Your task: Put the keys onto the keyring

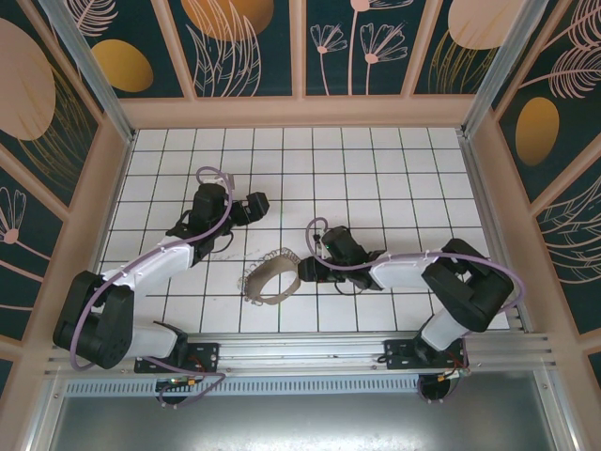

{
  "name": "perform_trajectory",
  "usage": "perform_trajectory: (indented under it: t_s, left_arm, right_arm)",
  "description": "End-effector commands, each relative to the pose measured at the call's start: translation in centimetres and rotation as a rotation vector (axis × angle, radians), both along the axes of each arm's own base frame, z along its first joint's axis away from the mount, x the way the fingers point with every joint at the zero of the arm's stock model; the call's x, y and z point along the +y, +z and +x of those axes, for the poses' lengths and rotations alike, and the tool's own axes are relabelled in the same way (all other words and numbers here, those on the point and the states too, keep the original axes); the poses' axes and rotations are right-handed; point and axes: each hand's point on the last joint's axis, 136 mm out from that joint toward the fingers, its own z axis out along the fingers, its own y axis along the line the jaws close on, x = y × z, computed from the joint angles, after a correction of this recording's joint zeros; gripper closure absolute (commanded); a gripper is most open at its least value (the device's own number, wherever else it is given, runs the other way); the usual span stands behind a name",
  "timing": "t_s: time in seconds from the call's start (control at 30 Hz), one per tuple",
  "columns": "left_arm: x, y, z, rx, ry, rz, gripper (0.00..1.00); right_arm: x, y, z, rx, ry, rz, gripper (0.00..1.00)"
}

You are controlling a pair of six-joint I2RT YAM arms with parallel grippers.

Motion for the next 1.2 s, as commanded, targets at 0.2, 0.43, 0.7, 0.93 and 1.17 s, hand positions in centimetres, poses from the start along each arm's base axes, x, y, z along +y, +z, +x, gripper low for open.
perform_trajectory:
  t_s: [0.2,0.43,0.7,0.93,1.17]
  left_arm:
    - [0.2,-0.3,-0.9,-0.002,0.001,-0.003,0.01]
    - [0.3,-0.9,-1.2,0.007,0.0,-0.002,0.02]
    - [0.1,-0.8,-1.4,0.006,-0.013,-0.011,0.02]
    - [-0.5,-0.4,-1.5,0.003,-0.039,-0.029,0.01]
    - [-1.0,-0.4,-1.7,0.006,-0.054,-0.038,0.01]
  right_arm:
    - [3.8,2.3,2.2,-0.055,0.027,0.071,0.56]
    - [5.2,2.3,3.4,-0.074,0.046,0.056,0.58]
    - [2.5,3.7,2.6,-0.13,0.026,0.006,0.57]
    - [0.4,1.9,0.8,-0.091,0.013,-0.017,0.57]
    - [0.8,1.0,0.4,-0.07,0.031,-0.001,0.62]
